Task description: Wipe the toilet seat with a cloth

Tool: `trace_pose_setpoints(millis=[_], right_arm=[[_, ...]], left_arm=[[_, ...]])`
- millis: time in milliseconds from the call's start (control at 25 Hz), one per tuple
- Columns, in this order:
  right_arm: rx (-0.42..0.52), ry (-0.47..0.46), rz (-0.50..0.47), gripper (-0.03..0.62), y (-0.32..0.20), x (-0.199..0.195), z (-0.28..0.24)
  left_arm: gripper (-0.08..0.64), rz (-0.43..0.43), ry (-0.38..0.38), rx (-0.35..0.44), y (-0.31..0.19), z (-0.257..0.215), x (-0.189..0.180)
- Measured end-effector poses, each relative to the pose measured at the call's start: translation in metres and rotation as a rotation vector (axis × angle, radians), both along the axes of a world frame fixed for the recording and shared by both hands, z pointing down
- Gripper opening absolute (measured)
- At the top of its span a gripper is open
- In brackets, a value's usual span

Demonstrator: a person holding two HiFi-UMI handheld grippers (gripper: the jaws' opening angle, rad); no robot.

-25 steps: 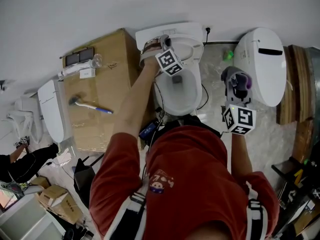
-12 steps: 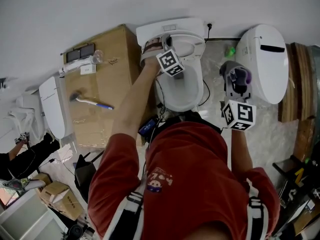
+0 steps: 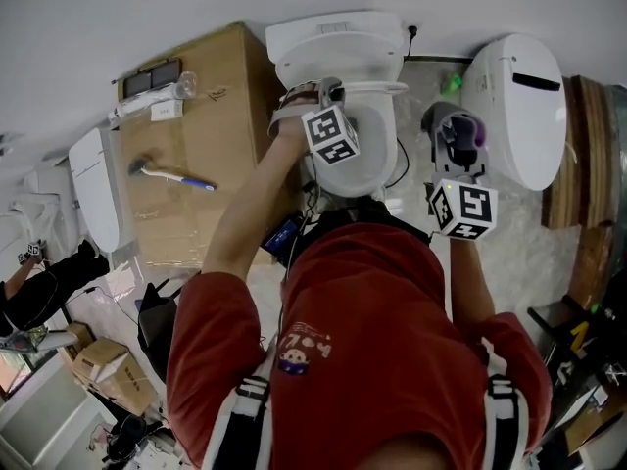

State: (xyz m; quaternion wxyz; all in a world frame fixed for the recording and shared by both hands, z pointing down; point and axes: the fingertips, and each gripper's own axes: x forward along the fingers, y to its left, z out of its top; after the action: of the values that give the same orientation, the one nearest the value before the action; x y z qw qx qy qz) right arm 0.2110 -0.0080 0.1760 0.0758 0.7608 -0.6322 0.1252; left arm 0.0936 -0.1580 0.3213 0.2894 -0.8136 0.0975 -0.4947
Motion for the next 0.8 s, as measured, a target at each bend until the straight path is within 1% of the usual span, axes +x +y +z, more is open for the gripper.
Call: trace_pose_setpoints(millis=[120, 240, 400, 600, 800], right_arm=[[-0.022, -0.002, -0.015, 0.083, 0.002, -0.008, 0.007], [-0.04, -0.004, -0.035, 0.083, 0.002, -0.017, 0.016], [-0.083, -0.016, -0.041, 0.083, 0.01, -0.029, 0.03], [-0.143, -0.023, -0.049, 0.083, 0.023, -0.041, 0.051], [-0.214, -0.035, -0.063, 0.083, 0.029, -0.05, 0.089]], left_arm=[[0.054, 0.042, -0.028, -0.106, 0.039, 0.016, -0.015], [0.054, 0.072, -0.072, -0.178, 0.074, 0.035, -0.032], [0.071, 0.109, -0.147, -0.346, 0.132, 0.07, -0.054], [0.1, 0.124, -0.206, -0.485, 0.184, 0.111, -0.075], [0.128, 0.142, -0.268, -0.627, 0.223, 0.157, -0.091]])
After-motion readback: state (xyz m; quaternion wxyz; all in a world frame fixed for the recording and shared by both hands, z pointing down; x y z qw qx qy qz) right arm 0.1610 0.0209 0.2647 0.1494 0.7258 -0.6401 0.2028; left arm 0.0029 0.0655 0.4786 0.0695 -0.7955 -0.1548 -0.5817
